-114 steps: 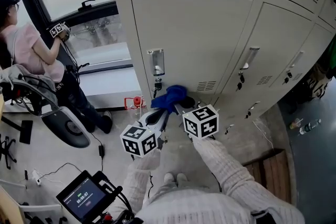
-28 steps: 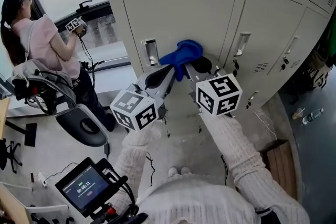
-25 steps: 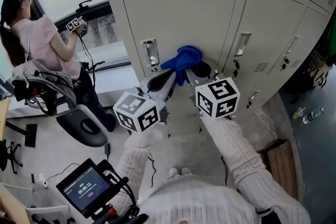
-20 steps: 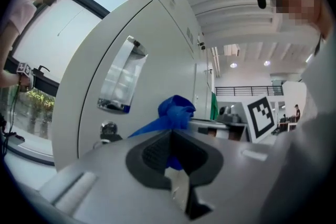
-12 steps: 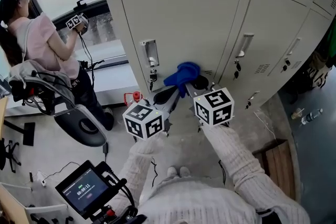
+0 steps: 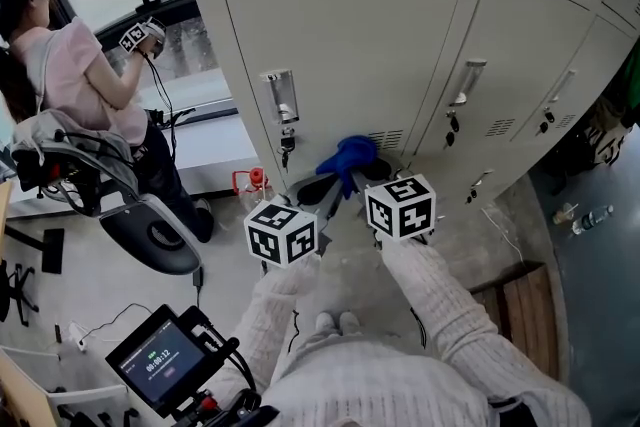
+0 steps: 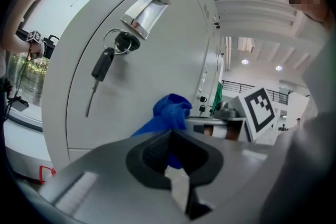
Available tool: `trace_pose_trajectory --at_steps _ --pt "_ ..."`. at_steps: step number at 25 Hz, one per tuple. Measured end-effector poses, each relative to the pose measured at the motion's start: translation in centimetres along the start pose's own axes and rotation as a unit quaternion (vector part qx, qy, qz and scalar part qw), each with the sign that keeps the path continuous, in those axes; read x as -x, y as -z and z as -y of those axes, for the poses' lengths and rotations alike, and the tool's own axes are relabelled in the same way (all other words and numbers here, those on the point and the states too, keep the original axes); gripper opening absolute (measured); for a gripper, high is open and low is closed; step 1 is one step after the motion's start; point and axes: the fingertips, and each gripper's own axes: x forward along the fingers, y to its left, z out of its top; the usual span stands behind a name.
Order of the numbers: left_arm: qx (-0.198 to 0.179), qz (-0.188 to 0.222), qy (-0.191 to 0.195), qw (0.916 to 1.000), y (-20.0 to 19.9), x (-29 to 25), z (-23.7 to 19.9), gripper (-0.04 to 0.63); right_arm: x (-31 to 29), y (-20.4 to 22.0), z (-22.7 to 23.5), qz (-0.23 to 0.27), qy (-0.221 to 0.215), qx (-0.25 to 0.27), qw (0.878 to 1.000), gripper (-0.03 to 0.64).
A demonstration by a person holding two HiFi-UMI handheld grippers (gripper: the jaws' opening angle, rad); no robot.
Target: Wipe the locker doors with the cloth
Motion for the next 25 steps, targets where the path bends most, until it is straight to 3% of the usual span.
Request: trace_pose_trajectory --at_steps 14,17,22,25 --pt "0.008 0.007 -0.020 0.9997 0.6 -0.7 -0.4 0.006 -0.7 1.5 0.7 -0.021 -0.001 -0.036 0.999 0.049" --pt "0.003 0.008 -0.009 0.9999 0.3 -0.9 0.4 0.006 -0.1 1.3 1.0 -0.023 -0.013 -0.048 0.998 0.049" --pt "-0.037 0.061 0.041 0.9966 -5.5 -0.8 4.0 0.006 3.6 -5.1 1.3 0.055 -0.019 -0.021 0.998 0.049" --pt "-0.074 0.113 0.073 0.9881 -10.8 -0.4 7.3 0.006 6.7 -11.1 1.3 0.118 -0.020 0.013 0.993 0.049"
